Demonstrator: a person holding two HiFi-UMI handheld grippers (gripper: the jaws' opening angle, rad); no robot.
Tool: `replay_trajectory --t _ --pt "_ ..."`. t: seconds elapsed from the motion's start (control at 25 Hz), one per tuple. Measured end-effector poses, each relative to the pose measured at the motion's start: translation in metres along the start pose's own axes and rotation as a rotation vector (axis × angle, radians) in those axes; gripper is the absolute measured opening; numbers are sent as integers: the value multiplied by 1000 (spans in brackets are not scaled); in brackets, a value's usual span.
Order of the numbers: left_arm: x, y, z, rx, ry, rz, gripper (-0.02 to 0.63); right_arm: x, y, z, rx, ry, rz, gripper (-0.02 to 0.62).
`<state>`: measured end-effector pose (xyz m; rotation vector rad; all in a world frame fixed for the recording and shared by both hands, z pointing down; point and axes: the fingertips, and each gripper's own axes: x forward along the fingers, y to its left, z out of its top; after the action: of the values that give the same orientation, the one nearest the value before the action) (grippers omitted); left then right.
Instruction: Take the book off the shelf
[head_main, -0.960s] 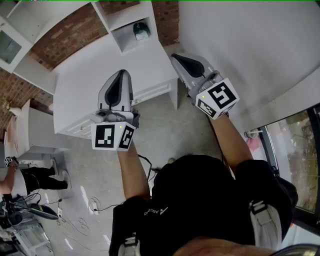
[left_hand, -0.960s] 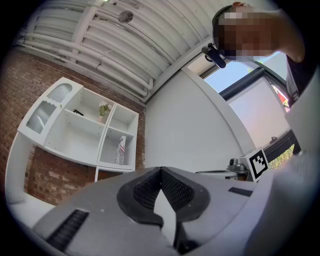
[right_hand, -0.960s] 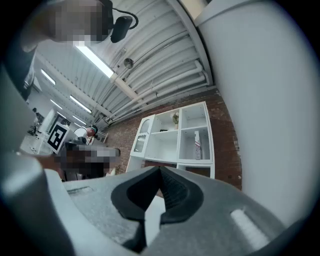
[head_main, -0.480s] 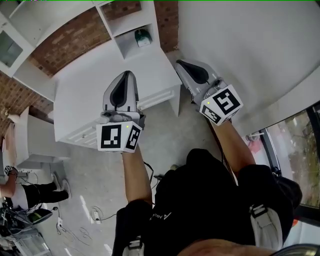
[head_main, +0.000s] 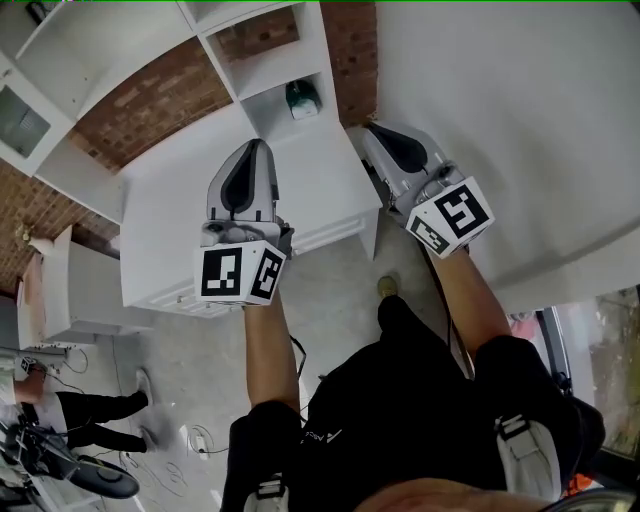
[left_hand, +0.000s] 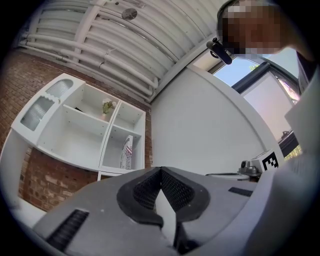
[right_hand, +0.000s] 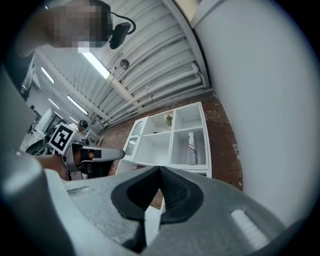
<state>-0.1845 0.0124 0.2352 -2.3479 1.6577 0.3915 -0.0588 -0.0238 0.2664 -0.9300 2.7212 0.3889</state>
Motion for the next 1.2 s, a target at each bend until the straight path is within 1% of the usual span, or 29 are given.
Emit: replay_trajectory --t 0.12,0.28,0.44,0.68,0.84,1.04,1.12,1.2 --pt "45 20 -9 9 -8 28 -2 32 -40 -11 -14 -21 14 2" --pt "116 47 -15 42 -28 73 -2 76 -96 -25 -27 -42 45 2" --pt "182 76 -19 66 -39 147 -2 117 -142 -34 -45 -53 97 2" --pt "259 119 -16 80 -82 255 12 158 -195 -44 -83 -71 145 2" --pt "312 141 -9 96 -49 282 105 179 -220 -47 -63 -79 154 2" --pt "362 171 -16 111 24 325 271 188 -224 -57 -69 -88 165 2" --pt "377 183 -17 124 47 347 307 191 -225 -55 -80 -93 166 2" --pt "389 194 -17 134 66 362 327 194 -226 -52 -94 -100 164 2"
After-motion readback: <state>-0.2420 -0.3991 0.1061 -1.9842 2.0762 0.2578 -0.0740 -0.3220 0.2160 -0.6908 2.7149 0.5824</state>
